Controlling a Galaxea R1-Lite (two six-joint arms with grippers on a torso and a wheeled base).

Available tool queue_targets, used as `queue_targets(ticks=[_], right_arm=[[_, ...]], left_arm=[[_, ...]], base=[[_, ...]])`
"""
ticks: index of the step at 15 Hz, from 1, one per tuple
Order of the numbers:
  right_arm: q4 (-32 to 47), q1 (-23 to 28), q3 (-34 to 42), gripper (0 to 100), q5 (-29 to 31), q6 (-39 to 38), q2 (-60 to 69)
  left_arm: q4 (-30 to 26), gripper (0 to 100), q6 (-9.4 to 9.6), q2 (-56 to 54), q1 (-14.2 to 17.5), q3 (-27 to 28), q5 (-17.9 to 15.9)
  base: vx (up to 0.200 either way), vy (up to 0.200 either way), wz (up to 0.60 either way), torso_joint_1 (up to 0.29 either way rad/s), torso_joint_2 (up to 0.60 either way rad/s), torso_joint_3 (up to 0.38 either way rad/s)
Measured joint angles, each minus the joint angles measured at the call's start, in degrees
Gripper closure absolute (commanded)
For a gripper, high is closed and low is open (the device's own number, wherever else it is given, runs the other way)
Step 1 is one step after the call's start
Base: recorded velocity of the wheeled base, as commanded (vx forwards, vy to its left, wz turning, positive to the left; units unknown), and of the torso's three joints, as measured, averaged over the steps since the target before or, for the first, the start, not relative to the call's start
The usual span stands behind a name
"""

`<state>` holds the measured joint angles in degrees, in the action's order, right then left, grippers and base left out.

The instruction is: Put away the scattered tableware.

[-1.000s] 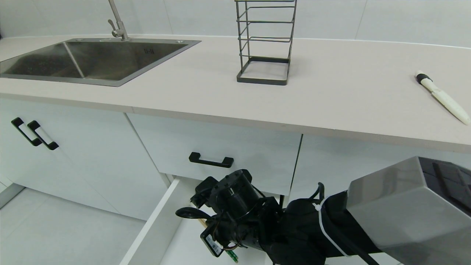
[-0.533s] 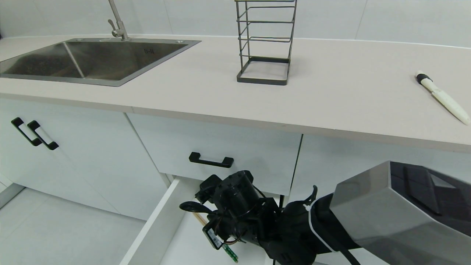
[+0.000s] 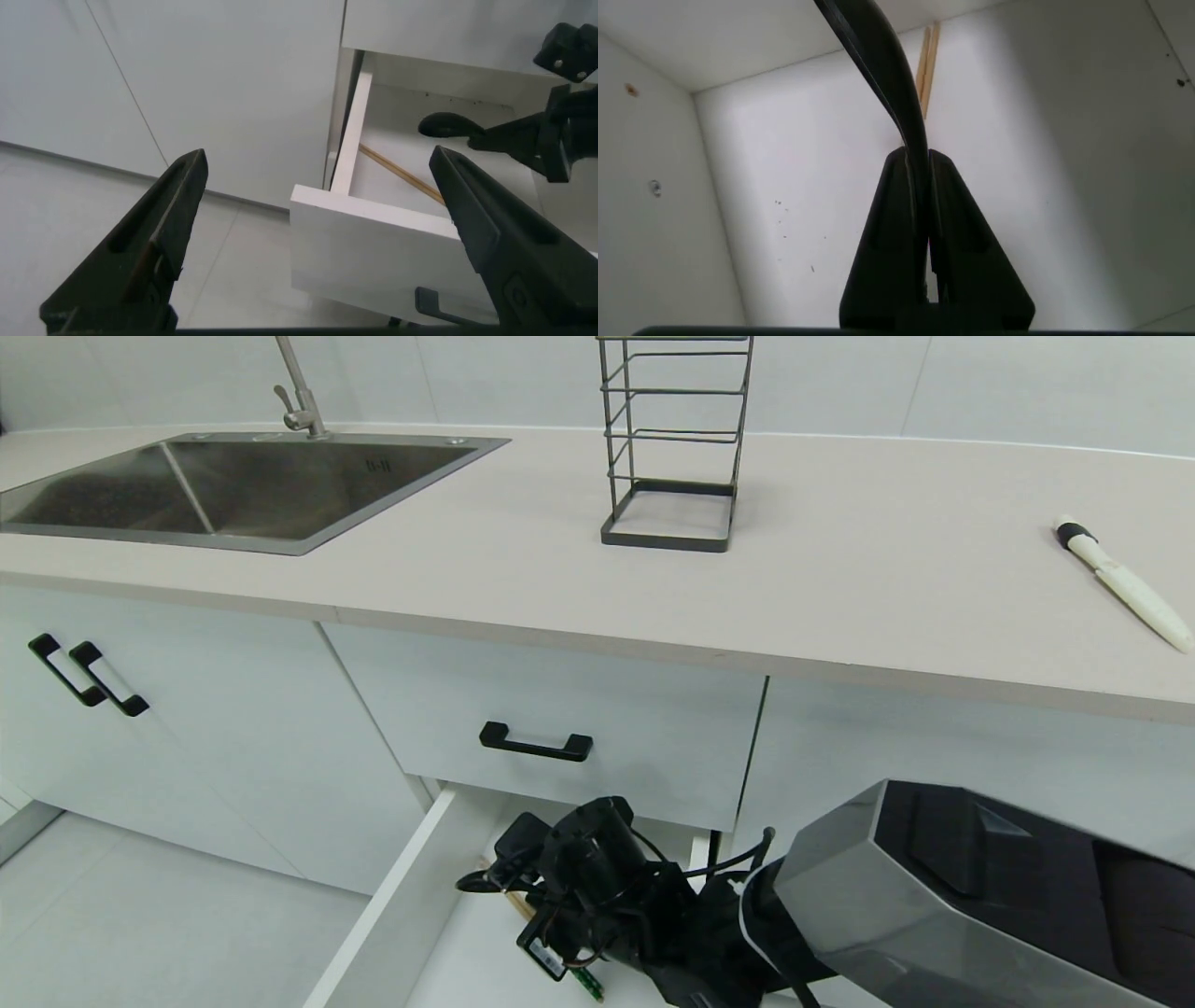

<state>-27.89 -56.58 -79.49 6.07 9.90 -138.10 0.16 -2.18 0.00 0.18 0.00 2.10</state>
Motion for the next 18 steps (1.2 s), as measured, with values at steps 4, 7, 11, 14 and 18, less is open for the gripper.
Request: queue_targets(ticks=[4,7,11,14,18], right_arm=[[0.0,1.4,-2.5,100,0.0,0.0,-3.0],[-0.1,1.6,-4.5,100,0.0,0.0,-5.2],[-0.1,1.7,-5.3,100,0.0,0.0,-7.0],[-0.1,2.3,-5.8,100,0.0,0.0,-8.2],[-0.3,2.8,-7.3,100,0.0,-0.1,-9.7]], left_arm=[[0.0,0,0.00,0.0,0.0,0.0,0.0],[0.0,0,0.00,0.0,0.0,0.0,0.0],[0.0,0,0.00,0.0,0.0,0.0,0.0],[0.0,0,0.00,0.0,0.0,0.0,0.0],[0.0,0,0.00,0.0,0.0,0.0,0.0]], base=[[0.000,0.000,0.00,0.000,0.00,0.000],[0.000,0.000,0.00,0.000,0.00,0.000],[0.000,0.000,0.00,0.000,0.00,0.000],[0.000,0.000,0.00,0.000,0.00,0.000],[0.000,0.000,0.00,0.000,0.00,0.000]])
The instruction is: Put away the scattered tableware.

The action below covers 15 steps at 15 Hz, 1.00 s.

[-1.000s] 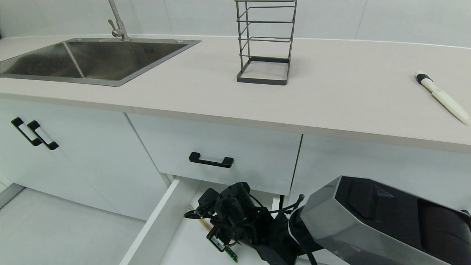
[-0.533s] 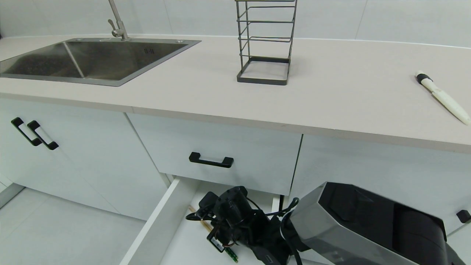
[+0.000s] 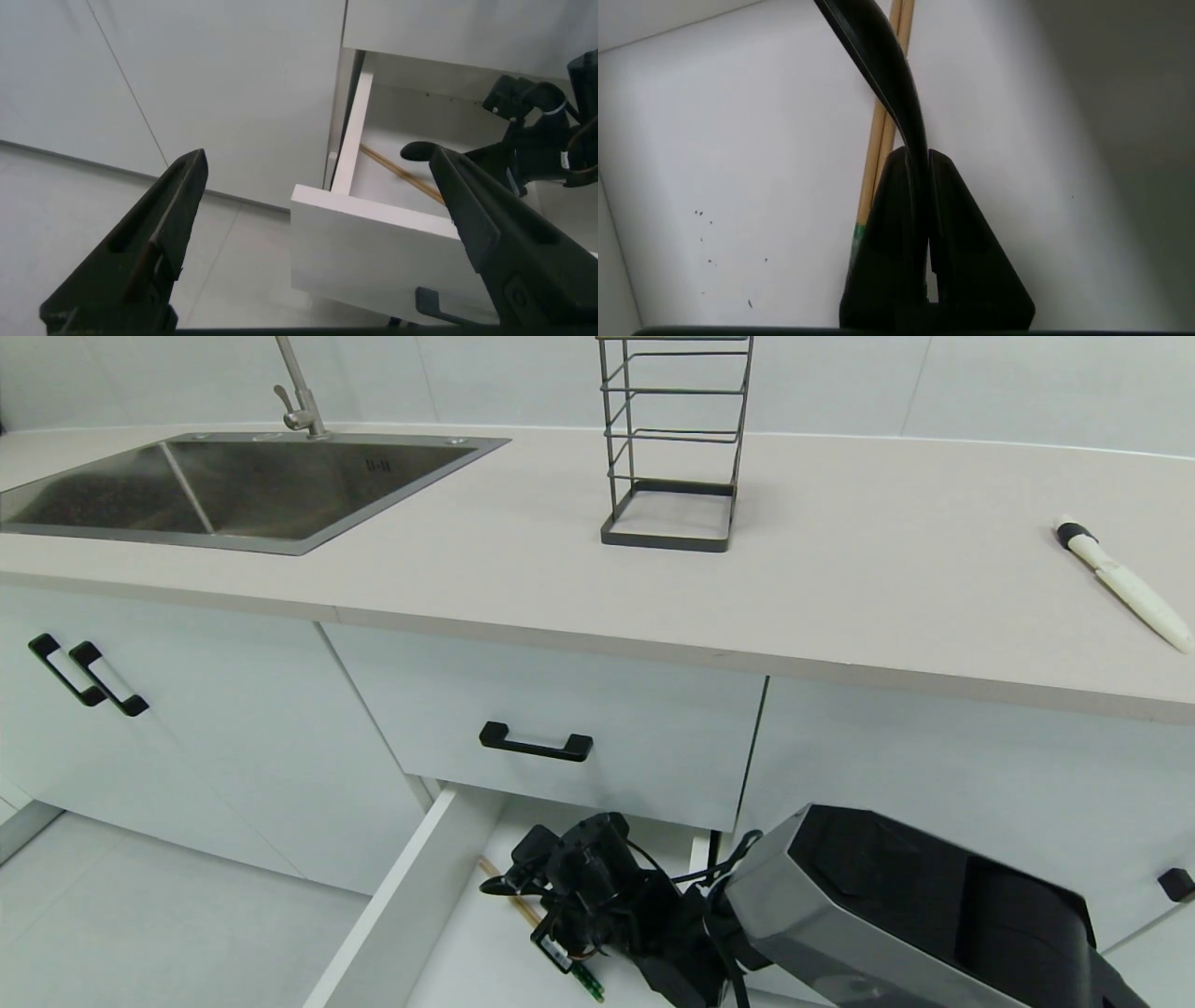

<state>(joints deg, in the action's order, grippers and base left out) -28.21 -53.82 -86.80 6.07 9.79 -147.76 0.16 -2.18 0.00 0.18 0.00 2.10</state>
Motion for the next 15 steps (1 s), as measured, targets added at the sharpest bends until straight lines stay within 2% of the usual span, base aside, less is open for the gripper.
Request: queue_targets(ticks=[10,11,15], right_arm=[[-2.0,0.1,-1.7,100,-0.1,0.0,-2.5],[-2.0,0.0,-2.0,0,-0.2,0.0,-2.7],[-2.1,0.0,-2.3,0,-0.2,0.0,-3.1]], left_arm=[[0.0,0,0.00,0.0,0.0,0.0,0.0],[0.0,0,0.02,0.0,0.0,0.0,0.0],[0.0,0,0.00,0.0,0.0,0.0,0.0]], base=[[0.000,0.000,0.00,0.000,0.00,0.000],[0.000,0.000,0.00,0.000,0.00,0.000],[0.000,0.000,0.00,0.000,0.00,0.000]])
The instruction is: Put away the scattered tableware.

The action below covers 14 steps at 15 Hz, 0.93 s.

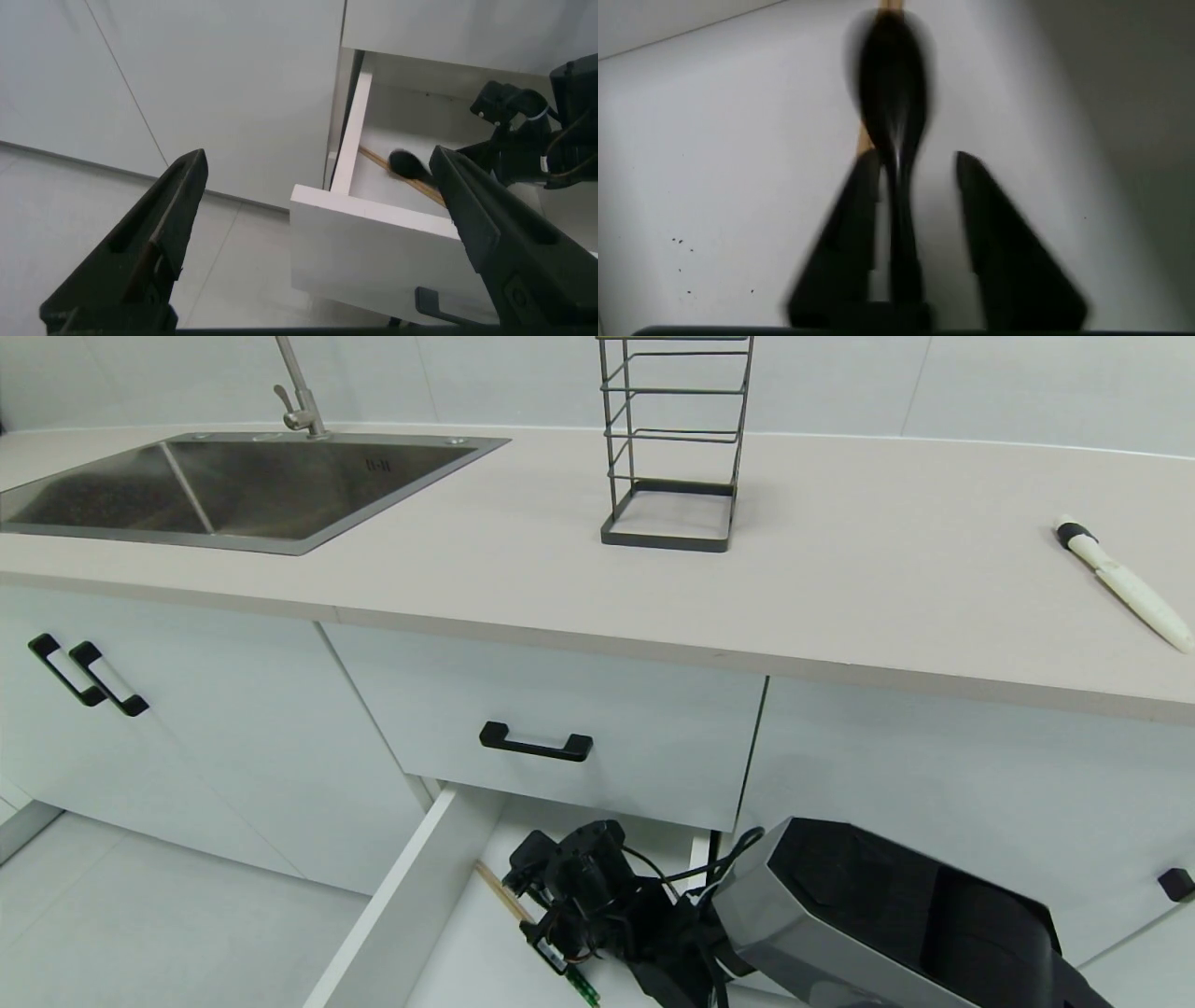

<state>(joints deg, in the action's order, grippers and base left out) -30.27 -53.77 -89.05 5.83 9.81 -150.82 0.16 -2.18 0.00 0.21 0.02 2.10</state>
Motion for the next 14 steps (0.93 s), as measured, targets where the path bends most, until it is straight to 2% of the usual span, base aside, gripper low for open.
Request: queue_targets(ticks=[4,7,10,14], right_arm=[[-0.1,-0.6,0.6,0,0.0,0.0,2.0],[-1.0,-2.9,2.5,0,0.0,0.0,7.1],[-7.0,-4.5,10.1,0,-0.1,0.2,13.4],[-18.0,-5.4,24.2,0,-0.9,0.2,21.6]], left_arm=[[0.0,0,0.00,0.0,0.0,0.0,0.0],[0.0,0,0.00,0.0,0.0,0.0,0.0],[0.0,0,0.00,0.0,0.0,0.0,0.0],[0.0,0,0.00,0.0,0.0,0.0,0.0]], base=[[0.000,0.000,0.00,0.000,0.00,0.000],[0.000,0.000,0.00,0.000,0.00,0.000],[0.000,0.000,0.00,0.000,0.00,0.000],[0.000,0.000,0.00,0.000,0.00,0.000]])
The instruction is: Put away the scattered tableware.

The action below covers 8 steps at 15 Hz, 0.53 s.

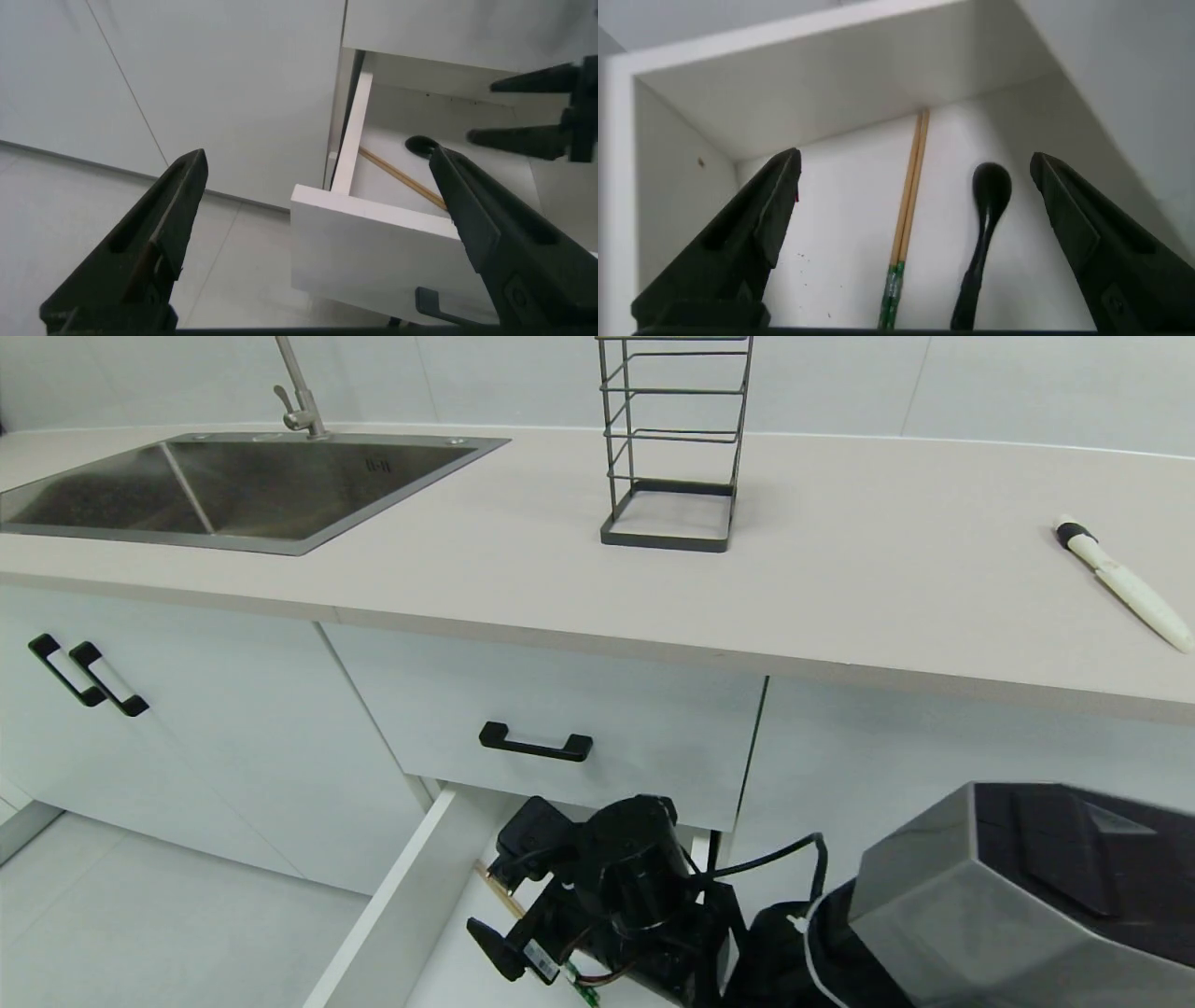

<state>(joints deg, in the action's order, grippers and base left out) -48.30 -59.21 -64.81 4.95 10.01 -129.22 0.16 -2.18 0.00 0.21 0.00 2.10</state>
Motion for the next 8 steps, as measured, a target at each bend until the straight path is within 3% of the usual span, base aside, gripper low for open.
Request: queue_targets(ticks=[4,8], right_arm=[[-5.4,-3.2,12.5,0,-1.1,-0.4,7.9],[-7.3,-2.1,21.7,0,-3.0,-0.6,16.7]], left_arm=[[0.0,0,0.00,0.0,0.0,0.0,0.0],[0.0,0,0.02,0.0,0.0,0.0,0.0]], base=[[0.000,0.000,0.00,0.000,0.00,0.000],[0.000,0.000,0.00,0.000,0.00,0.000]])
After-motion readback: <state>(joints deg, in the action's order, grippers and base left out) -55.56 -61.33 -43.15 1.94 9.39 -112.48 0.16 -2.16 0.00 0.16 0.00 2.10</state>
